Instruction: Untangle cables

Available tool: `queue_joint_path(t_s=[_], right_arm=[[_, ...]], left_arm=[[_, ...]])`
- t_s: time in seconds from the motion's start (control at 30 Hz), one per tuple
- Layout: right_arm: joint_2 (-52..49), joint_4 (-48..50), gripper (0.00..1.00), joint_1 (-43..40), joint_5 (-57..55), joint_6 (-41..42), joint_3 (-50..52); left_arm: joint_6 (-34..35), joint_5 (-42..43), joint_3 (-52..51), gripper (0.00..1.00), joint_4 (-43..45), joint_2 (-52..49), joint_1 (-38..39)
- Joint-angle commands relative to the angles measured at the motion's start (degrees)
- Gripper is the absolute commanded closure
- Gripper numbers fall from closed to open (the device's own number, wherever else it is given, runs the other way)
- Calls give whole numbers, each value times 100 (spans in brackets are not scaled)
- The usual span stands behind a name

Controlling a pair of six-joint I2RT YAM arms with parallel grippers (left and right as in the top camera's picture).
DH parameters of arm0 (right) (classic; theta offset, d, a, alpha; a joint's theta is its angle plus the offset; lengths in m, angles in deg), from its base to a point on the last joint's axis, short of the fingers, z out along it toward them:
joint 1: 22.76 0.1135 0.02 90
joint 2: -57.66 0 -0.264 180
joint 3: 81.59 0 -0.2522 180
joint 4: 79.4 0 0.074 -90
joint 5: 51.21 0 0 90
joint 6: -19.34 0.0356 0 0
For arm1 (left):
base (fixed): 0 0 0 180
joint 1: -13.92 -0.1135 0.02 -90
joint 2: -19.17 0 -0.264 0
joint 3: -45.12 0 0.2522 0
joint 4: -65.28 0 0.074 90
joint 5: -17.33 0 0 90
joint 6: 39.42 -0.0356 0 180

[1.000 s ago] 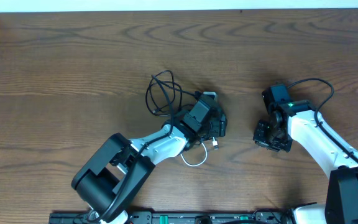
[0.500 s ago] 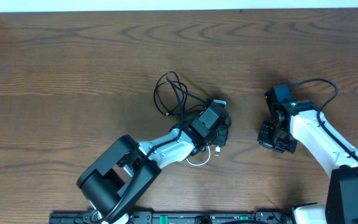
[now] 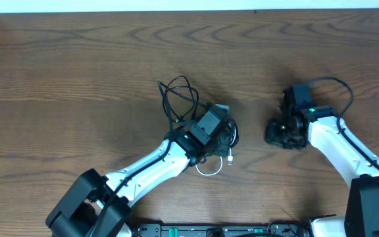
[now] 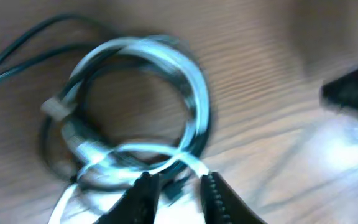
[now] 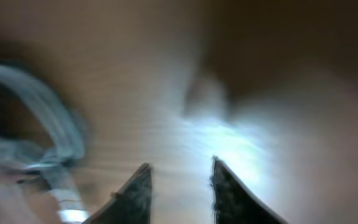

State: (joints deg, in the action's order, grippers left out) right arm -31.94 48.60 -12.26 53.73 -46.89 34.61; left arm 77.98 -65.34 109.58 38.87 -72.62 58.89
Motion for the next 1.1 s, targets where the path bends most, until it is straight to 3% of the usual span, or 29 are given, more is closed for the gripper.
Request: queue_joint_path(t_s=[0.0,0.13,0.37,0.6,0.67,0.73,0.77,1.07], right_arm=[[11,601,55,286,1233,-970,-20],[-35,1178,45,726,428,-975,-20],[-433,1843,44,1379,-313,-903,-20],[-1178,2218,45,1641,-345,-901,-20],[-1281,2229,55,1690,-343,-903,-20],[-1272,2234,80,1711,-332,-903,-22],[-1261,2225,98,1714,-223,-903,-22],[-872,1727,99,1526,498,-905,-31]], left_arm=[[129,-575,-33,71,-269,-70,-109],[407,-592,-33,71,-503,-70,-417],[466,-586,-33,70,-533,-70,-940],[466,-586,-33,70,-601,-70,-1095],[466,-588,-33,70,-660,-70,-1130],[466,-588,-33,70,-680,-70,-1132],[466,-588,-33,70,-686,-70,-1132],[466,-225,-33,67,-807,-70,-1132]])
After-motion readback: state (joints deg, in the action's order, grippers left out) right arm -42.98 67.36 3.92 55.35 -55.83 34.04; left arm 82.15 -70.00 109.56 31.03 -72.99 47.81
